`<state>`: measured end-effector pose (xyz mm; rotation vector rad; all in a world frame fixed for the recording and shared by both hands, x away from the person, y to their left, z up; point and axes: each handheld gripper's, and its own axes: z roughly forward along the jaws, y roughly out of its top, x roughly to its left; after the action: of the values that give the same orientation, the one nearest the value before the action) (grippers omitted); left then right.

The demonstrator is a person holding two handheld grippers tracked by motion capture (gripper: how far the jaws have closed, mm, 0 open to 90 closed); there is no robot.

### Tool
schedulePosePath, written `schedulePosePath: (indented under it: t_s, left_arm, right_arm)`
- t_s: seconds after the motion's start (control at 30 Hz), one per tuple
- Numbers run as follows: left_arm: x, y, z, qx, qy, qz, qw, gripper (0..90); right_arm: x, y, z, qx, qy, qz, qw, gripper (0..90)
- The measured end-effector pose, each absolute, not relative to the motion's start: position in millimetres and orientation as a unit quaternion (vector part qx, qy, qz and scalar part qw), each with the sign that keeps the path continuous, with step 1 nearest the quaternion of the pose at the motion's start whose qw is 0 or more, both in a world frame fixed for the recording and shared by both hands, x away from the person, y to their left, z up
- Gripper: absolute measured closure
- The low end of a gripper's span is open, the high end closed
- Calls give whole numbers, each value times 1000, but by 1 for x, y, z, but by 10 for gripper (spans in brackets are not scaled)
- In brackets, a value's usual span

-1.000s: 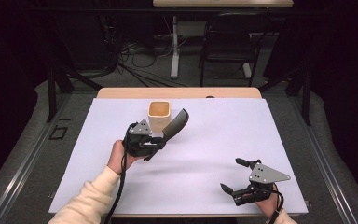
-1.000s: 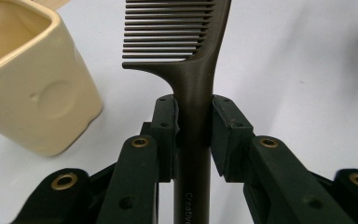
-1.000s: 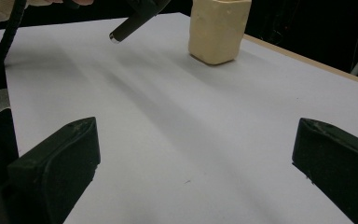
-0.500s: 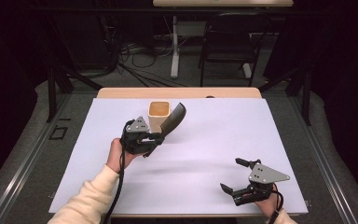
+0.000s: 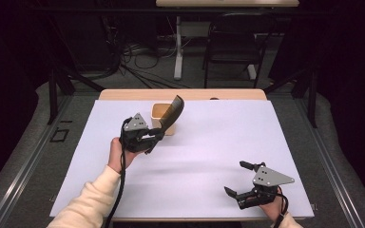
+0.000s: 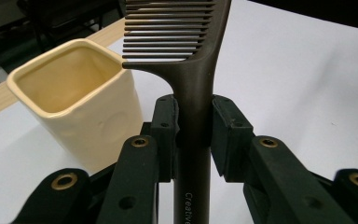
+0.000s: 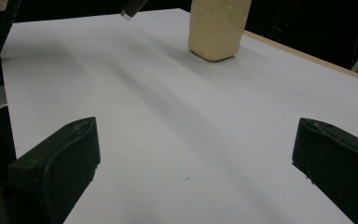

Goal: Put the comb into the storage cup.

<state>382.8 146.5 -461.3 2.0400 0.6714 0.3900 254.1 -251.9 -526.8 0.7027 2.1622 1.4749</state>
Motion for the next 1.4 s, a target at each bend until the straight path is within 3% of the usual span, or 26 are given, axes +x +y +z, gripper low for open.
schedulePosePath:
  t_s: [1.4]
  left_arm:
    - [415, 146, -439, 800, 305, 209, 472, 725]
  right_arm:
    - [254, -253, -527, 253, 781, 529, 215, 4]
